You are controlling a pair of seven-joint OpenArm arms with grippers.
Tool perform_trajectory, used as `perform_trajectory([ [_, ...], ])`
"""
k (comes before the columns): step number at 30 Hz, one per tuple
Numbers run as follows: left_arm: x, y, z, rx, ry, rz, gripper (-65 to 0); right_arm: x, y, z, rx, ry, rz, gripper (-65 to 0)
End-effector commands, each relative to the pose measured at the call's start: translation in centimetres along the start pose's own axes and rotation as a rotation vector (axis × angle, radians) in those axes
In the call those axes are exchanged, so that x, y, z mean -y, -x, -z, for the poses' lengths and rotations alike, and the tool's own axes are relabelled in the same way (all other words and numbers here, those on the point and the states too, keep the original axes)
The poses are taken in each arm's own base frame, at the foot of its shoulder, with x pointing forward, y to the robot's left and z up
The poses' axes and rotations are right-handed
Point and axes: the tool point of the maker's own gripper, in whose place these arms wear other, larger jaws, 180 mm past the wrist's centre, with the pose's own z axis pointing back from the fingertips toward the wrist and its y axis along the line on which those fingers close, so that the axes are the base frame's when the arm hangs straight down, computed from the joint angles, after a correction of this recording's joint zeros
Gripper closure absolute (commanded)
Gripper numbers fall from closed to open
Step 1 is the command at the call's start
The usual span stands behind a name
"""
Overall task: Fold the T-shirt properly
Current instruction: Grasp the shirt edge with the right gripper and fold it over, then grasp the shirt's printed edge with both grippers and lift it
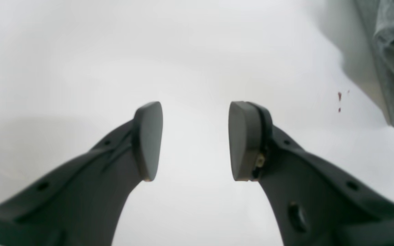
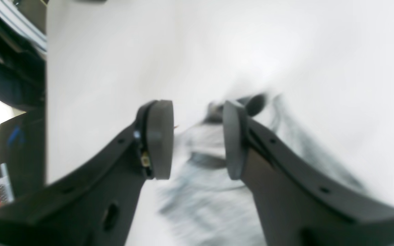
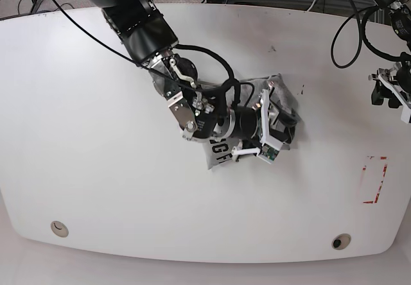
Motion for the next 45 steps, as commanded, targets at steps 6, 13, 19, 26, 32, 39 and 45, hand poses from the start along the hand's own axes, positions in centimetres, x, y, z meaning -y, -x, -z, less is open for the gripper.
perform_trajectory([
  [6,-0.4,-1.6,-0.6,0.047,-0.011,0.025,-29.3,3.6,-2.1,2.3,0.086,0.02,0.06,-23.1],
  [13,-0.4,-1.6,-0.7,0.047,-0.012,0.026,-29.3,6.5,2.2,3.7,0.099,0.067,0.2,-23.1],
  [19,-0.4,-1.6,-0.7,0.045,-0.011,0.026,-29.3,6.4,5.9,4.9,0.104,0.079,0.246,-23.0],
  [26,0.8,-1.6,0.0,0.031,0.02,0.049,-29.3,5.1,3.5,4.8,0.133,0.043,0.185,-22.5],
  [32,2.2,-1.7,0.8,0.018,0.058,0.08,-29.3,4.4,0.3,2.4,0.145,0.036,0.105,-22.5],
  [39,6.8,-3.2,1.4,0.057,0.137,0.16,-29.3,5.1,-2.4,-2.5,0.189,0.109,0.047,-22.5],
  [45,14.4,-4.8,1.8,0.105,0.281,0.288,-29.3,8.1,-1.5,-6.4,0.154,0.207,0.02,-22.5],
])
